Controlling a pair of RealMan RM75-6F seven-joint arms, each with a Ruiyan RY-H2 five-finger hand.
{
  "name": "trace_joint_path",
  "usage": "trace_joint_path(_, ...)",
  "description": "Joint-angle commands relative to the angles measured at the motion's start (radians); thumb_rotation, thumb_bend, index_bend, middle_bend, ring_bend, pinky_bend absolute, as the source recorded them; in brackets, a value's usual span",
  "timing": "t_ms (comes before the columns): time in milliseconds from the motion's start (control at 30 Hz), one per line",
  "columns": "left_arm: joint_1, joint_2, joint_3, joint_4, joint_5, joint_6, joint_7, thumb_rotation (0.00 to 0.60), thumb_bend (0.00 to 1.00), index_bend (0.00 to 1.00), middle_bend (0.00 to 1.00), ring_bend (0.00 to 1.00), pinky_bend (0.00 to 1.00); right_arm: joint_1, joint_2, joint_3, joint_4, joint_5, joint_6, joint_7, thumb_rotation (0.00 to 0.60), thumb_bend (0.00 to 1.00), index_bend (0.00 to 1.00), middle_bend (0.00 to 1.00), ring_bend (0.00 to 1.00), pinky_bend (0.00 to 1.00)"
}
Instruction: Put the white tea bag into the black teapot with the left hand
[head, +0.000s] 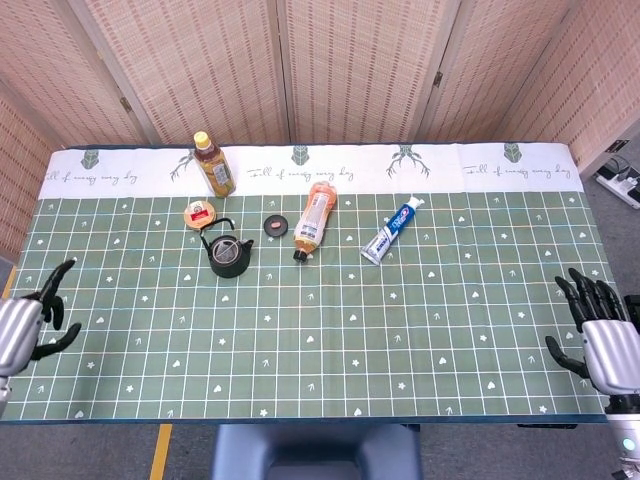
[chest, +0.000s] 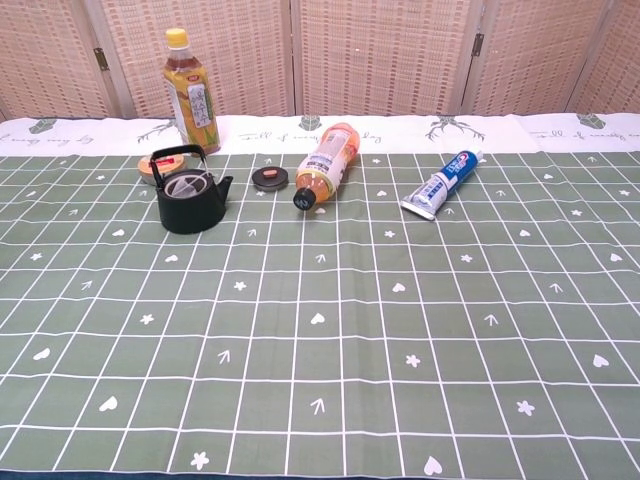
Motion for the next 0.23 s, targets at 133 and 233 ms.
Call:
trace_joint_path(133, 0.168, -0.178, 0.019, 0.09, -0.001, 0.093, 0.138, 0.6, 0.31, 0.0, 0.08, 0.02, 0.12, -0.003, -0.009, 0.01, 0.0, 0.038, -0.006, -0.033, 0.6, 0.37, 0.0, 0.0, 0.0, 0.0)
trace_joint_path(233, 0.188, -0.185, -0.002, 0.096, 0.045, 0.125, 0.118, 0.6, 0.28, 0.0, 0.0, 0.0, 0.04, -0.004, -0.008, 0.004, -0.006, 0.028, -0.003, -0.034, 0.6, 0.37, 0.0, 0.0, 0.0, 0.0)
